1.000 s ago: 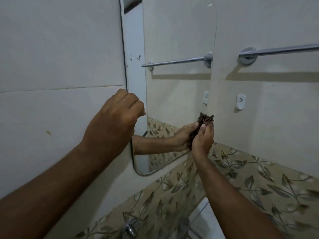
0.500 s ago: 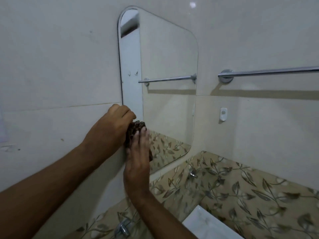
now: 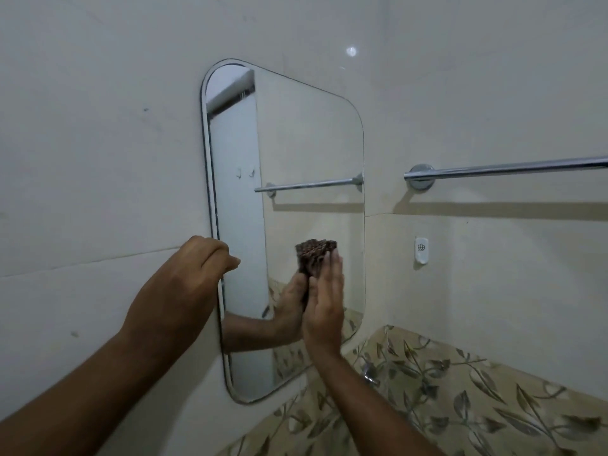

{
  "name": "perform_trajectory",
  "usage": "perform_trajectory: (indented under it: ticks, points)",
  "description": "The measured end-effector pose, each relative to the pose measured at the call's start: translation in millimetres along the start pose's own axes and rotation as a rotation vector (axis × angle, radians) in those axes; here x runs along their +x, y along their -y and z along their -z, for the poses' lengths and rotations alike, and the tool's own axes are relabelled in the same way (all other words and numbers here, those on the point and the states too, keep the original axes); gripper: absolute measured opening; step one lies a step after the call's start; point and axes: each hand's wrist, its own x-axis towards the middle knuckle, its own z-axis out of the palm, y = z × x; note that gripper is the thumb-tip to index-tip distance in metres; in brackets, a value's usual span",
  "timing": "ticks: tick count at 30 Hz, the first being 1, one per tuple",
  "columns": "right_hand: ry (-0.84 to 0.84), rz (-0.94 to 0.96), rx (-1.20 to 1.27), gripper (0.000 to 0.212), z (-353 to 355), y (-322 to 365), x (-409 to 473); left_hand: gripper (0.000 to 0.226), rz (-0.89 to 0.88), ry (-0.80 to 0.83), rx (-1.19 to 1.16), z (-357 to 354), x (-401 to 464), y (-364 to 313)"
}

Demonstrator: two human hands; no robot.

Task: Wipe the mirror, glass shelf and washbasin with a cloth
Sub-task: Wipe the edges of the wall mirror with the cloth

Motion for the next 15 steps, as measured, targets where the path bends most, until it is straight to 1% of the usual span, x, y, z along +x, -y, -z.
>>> perform_trajectory:
  ticks: [3, 6, 9, 12, 15]
  points:
    - [-0.058, -0.156, -0.028, 0.054, 5.3, -31.7, 33.4, 0.019, 0.003, 0.009, 0.000, 0.1, 0.4, -0.6]
    - [-0.096, -0.317, -0.028, 0.050, 13.2, -65.2, 57.7, 0.020, 0.009, 0.009, 0.001, -0.8, 1.4, -0.9]
    - [-0.105, -0.438, 0.015, 0.047, 17.0, -79.8, 66.4, 0.023, 0.023, 0.019, -0.002, -1.1, 0.9, 0.0]
    - [-0.095, -0.440, 0.017, 0.049, 14.1, -62.3, 63.2, 0.025, 0.038, 0.021, -0.004, -1.2, -0.8, 0.4]
    - [-0.087, -0.334, 0.012, 0.051, 7.0, -19.4, 49.3, 0.022, 0.052, 0.012, -0.026, 0.5, 0.1, -1.4]
